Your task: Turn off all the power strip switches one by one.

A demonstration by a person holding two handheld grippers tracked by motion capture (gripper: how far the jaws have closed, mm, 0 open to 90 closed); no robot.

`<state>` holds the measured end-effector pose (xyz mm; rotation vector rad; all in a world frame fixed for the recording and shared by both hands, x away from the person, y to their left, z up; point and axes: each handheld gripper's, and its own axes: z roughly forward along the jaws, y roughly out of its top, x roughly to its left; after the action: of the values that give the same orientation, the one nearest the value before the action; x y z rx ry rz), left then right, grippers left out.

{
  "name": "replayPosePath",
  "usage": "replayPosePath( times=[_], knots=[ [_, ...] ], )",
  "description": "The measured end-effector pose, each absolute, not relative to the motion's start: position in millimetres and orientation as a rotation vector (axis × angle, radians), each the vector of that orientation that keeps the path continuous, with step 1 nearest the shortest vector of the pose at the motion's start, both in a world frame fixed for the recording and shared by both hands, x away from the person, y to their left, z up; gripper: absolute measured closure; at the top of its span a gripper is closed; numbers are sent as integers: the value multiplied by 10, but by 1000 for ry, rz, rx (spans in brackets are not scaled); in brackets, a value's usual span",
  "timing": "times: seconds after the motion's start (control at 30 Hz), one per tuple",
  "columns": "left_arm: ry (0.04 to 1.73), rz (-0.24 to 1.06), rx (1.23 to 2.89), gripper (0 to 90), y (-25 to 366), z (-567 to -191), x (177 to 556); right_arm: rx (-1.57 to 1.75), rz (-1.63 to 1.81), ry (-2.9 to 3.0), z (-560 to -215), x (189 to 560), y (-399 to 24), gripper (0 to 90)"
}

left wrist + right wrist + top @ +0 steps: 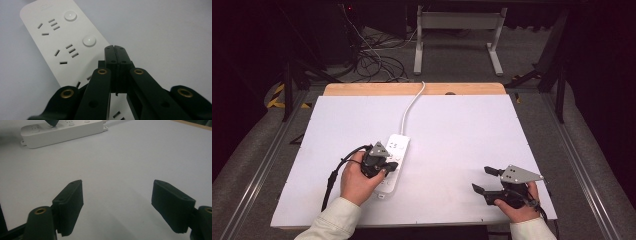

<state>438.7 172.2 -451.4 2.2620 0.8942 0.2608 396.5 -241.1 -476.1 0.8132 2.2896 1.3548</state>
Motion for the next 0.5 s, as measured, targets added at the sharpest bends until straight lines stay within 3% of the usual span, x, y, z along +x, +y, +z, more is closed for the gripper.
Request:
replayPosePath(
  times=[0.5],
  knots=[
    [905,272,2277,900,1734,-4546,4401,811,1352,2292,-4762,3964,-2412,264]
  ],
)
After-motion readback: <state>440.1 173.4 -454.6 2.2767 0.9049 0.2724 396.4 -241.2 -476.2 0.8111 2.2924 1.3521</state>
